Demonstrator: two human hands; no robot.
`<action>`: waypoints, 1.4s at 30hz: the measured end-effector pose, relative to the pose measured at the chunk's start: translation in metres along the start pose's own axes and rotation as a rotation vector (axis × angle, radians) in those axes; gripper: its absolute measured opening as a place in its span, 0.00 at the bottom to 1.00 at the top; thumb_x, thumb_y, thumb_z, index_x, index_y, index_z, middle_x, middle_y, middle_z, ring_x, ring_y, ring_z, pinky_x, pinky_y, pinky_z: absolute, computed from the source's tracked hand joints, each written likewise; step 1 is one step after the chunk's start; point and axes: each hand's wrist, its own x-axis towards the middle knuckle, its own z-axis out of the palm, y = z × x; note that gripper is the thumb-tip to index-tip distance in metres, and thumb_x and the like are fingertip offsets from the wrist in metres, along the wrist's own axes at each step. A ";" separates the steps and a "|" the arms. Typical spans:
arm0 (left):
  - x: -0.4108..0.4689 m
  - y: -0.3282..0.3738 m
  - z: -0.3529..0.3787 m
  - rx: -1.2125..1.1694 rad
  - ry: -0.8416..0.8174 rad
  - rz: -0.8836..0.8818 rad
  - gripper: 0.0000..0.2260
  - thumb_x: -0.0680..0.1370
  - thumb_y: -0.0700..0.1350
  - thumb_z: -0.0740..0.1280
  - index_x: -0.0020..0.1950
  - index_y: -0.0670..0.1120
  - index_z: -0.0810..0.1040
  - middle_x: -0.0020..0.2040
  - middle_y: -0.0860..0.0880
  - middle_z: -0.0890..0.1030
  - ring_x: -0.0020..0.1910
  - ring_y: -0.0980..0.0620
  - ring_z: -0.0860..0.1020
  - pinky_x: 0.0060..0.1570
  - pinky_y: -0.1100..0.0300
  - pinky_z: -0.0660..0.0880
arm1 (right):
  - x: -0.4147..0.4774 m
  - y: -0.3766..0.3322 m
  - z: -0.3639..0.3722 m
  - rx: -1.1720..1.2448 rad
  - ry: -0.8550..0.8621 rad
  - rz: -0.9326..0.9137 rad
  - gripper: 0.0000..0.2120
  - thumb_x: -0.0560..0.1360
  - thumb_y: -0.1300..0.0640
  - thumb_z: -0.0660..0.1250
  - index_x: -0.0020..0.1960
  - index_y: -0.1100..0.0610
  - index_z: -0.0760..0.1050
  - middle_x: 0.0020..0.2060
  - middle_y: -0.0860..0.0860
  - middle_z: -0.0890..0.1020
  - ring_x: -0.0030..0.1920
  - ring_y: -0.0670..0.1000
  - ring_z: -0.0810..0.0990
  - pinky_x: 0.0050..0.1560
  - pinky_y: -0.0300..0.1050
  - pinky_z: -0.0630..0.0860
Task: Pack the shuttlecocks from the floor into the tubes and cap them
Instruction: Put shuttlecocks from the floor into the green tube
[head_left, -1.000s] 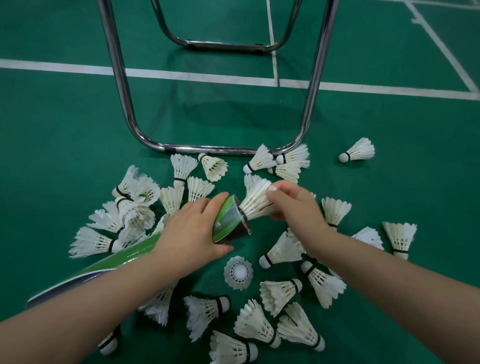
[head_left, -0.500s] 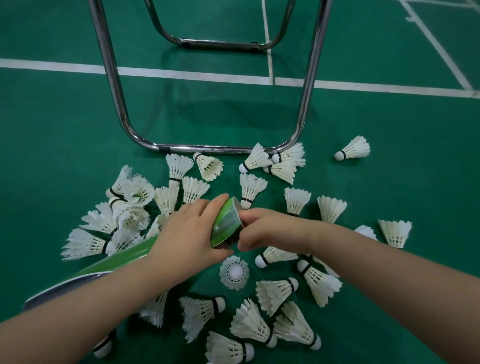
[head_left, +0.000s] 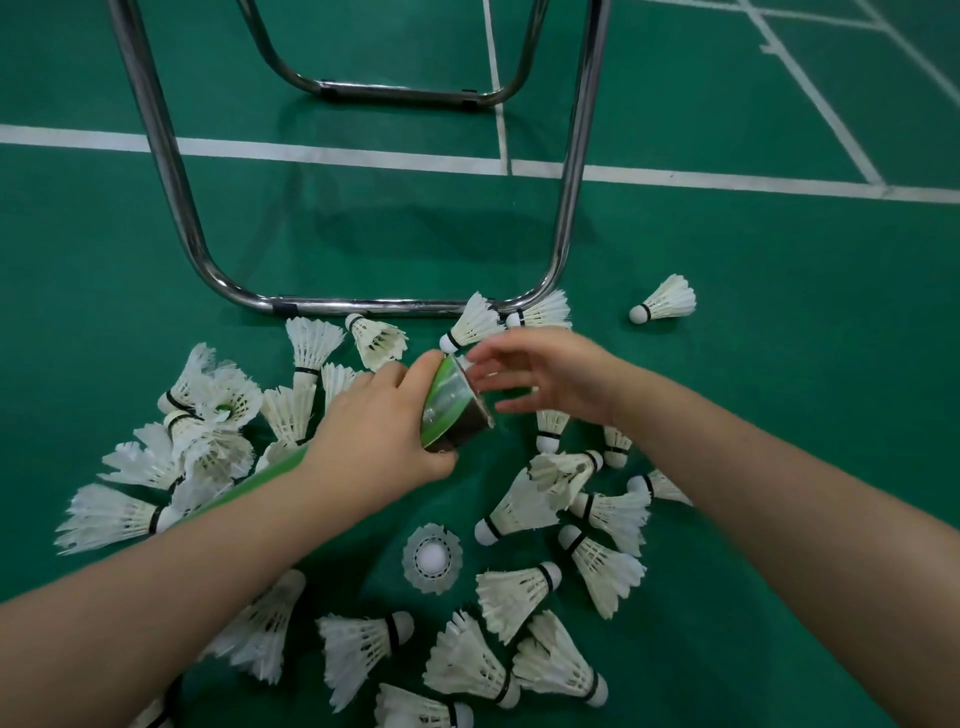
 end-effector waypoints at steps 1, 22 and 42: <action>0.004 -0.001 0.003 0.018 0.003 -0.008 0.40 0.67 0.60 0.69 0.72 0.54 0.53 0.57 0.49 0.73 0.54 0.48 0.72 0.55 0.53 0.73 | 0.006 0.000 -0.012 -0.045 0.188 -0.024 0.05 0.75 0.56 0.65 0.44 0.57 0.77 0.41 0.51 0.82 0.45 0.50 0.80 0.49 0.46 0.76; 0.031 -0.006 0.025 0.069 0.018 -0.068 0.39 0.68 0.60 0.68 0.72 0.52 0.53 0.57 0.47 0.73 0.54 0.47 0.74 0.50 0.54 0.74 | 0.101 0.052 -0.063 -0.423 0.631 0.109 0.14 0.75 0.61 0.61 0.61 0.56 0.71 0.47 0.52 0.73 0.46 0.53 0.72 0.43 0.42 0.70; -0.005 0.002 0.026 0.031 0.074 -0.057 0.39 0.66 0.59 0.71 0.72 0.54 0.56 0.57 0.50 0.74 0.54 0.48 0.73 0.54 0.53 0.72 | -0.014 0.028 0.020 -0.438 0.369 -0.326 0.10 0.76 0.62 0.60 0.52 0.50 0.64 0.44 0.48 0.78 0.29 0.43 0.71 0.27 0.33 0.67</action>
